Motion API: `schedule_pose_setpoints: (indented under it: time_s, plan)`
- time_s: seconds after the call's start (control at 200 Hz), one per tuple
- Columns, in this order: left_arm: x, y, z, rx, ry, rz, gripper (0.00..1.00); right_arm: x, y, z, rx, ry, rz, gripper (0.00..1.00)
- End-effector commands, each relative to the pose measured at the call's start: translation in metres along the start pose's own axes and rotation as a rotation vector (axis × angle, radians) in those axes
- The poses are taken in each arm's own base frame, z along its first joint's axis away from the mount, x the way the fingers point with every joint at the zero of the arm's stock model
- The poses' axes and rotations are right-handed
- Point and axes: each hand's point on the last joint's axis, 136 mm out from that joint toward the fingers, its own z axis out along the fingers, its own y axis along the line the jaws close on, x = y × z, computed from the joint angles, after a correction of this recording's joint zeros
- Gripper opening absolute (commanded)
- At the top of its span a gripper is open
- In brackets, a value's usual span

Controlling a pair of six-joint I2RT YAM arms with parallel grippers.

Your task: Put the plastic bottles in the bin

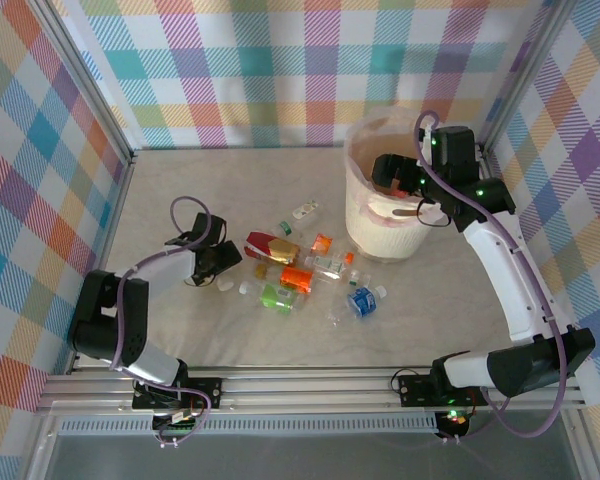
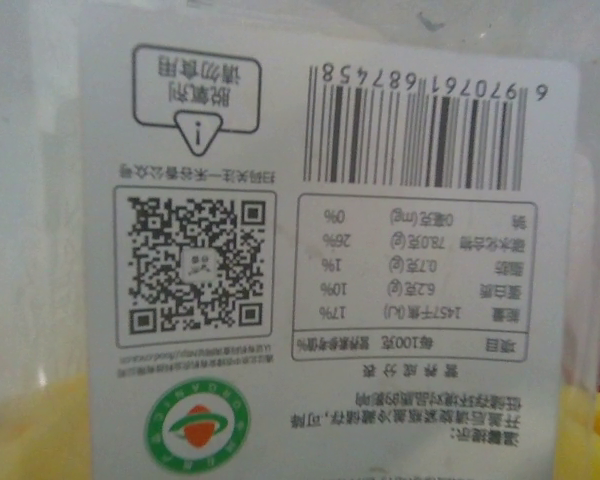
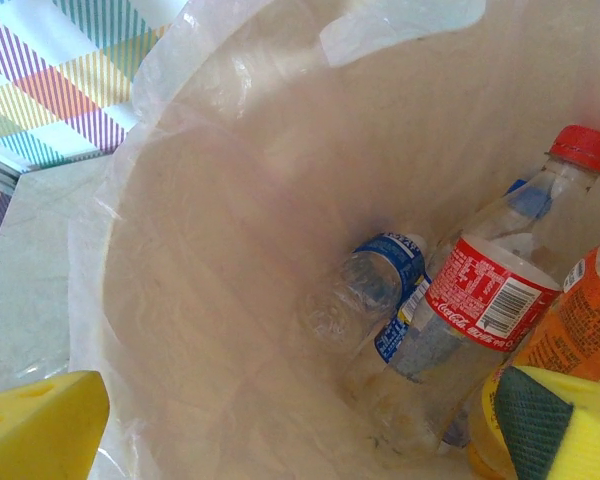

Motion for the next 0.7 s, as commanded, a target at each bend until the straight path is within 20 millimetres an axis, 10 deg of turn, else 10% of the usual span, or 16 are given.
schedule_pose_setpoints:
  time_s: [0.0, 0.695]
  plan:
    - [-0.021, 0.006, -0.026, -0.017, -0.081, 0.013, 0.75, -0.003, 0.006, 0.002, -0.031, -0.012, 0.003, 1.0]
    - [-0.077, -0.045, -0.188, 0.349, -0.409, 0.074, 0.55, -0.001, 0.034, -0.009, -0.188, 0.013, 0.031, 1.0]
